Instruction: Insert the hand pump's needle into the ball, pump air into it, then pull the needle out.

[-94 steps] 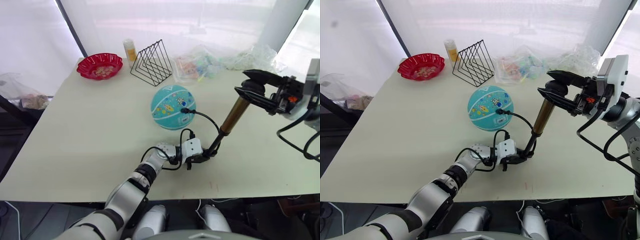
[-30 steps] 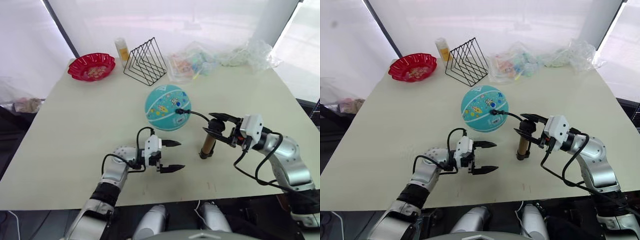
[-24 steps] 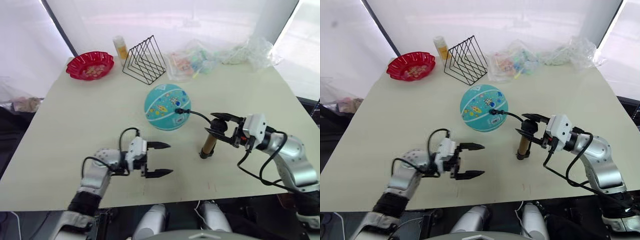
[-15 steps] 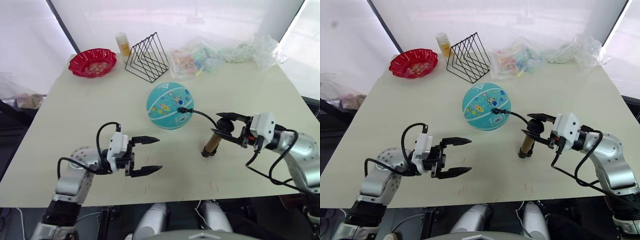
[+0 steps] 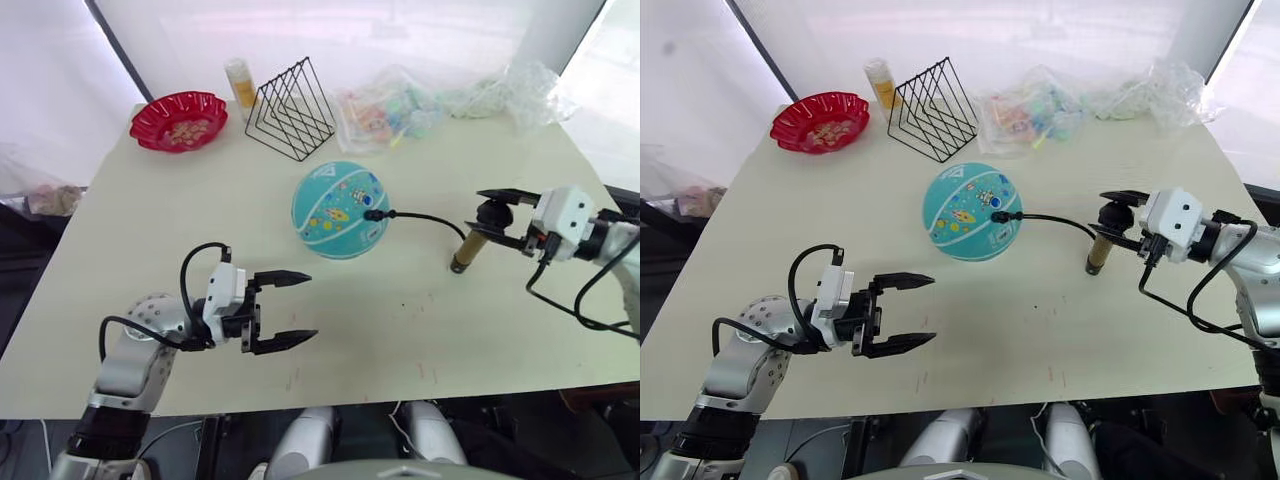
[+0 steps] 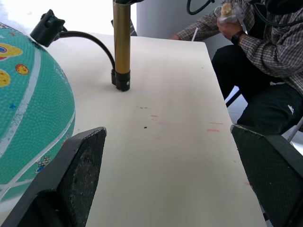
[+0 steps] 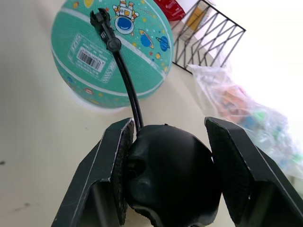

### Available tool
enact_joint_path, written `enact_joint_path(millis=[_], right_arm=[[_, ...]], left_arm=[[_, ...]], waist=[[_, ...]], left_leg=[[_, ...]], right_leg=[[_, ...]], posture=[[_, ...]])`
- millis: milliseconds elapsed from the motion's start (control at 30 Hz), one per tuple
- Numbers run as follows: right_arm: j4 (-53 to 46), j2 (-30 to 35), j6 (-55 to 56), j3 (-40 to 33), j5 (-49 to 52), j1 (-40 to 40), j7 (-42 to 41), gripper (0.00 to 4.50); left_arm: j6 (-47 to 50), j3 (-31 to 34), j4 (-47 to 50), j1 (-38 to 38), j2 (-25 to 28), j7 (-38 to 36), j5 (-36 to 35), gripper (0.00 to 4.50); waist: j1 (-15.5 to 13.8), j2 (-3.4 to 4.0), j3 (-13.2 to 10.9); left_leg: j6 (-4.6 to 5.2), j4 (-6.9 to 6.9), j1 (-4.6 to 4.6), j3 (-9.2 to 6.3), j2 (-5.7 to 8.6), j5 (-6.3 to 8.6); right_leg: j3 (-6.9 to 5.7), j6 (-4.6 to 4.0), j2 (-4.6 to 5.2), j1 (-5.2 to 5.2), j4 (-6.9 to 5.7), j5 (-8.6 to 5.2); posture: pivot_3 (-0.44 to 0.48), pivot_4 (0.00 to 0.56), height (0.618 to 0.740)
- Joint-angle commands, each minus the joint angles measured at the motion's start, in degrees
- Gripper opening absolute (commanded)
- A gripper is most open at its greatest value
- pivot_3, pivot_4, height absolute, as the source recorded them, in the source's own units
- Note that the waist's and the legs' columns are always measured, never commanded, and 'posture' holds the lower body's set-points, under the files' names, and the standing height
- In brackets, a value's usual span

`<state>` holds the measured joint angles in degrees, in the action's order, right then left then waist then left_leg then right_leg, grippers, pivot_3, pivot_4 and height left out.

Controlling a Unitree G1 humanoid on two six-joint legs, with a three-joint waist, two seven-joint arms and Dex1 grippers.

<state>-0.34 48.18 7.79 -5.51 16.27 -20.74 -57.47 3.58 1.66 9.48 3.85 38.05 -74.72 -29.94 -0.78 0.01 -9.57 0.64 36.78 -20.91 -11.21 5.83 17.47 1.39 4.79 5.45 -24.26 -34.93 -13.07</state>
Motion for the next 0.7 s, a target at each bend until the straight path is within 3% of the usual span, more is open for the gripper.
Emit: enact_joint_path(millis=[33, 200, 400, 700], right_arm=[[1.0, 1.4, 5.4, -1.8, -2.5, -2.9, 0.1, 1.91], [4.9, 2.1, 14.7, -0.4, -9.7, -5.6, 2.1, 1.91], [11.2, 4.6, 35.6, 8.3, -23.4, -6.5, 2.2, 1.91], [15.6, -1.1, 41.2, 19.0, -26.7, -7.5, 2.7, 1.91]], left_arm=[[-0.3, 0.3, 1.5, 0.2, -0.1, 0.1, -0.6, 4.5], [-0.3, 0.0, 1.8, 0.3, -0.3, 0.2, -0.6, 4.5], [-0.2, -0.1, 1.5, 0.7, -0.5, -0.1, -0.7, 4.5], [-0.1, 0.0, 1.3, 1.8, -0.7, 0.1, -0.7, 4.5]], waist=[[0.3, 0.01, 0.0], [0.3, 0.04, 0.0], [0.1, 0.03, 0.0], [0.3, -0.01, 0.0]], left_leg=[[0.0, 0.01, 0.0, 0.03, 0.0, 0.0], [0.0, 0.17, 0.02, 0.06, -0.01, 0.0], [0.0, 0.48, 0.02, 0.29, 0.03, 0.0], [-0.15, 0.65, 0.14, 0.78, -0.15, -0.09]], right_leg=[[0.03, 0.0, 0.0, 0.0, 0.0, 0.0], [0.06, -0.02, -0.04, -0.01, -0.16, 0.02], [0.15, -0.02, -0.04, -0.14, -0.68, 0.02], [0.42, -0.2, -0.26, -0.21, -1.0, 0.17]], posture=[[0.0, 0.15, 0.74], [0.0, 0.15, 0.74], [0.0, 0.15, 0.74], [0.0, 0.15, 0.74]])
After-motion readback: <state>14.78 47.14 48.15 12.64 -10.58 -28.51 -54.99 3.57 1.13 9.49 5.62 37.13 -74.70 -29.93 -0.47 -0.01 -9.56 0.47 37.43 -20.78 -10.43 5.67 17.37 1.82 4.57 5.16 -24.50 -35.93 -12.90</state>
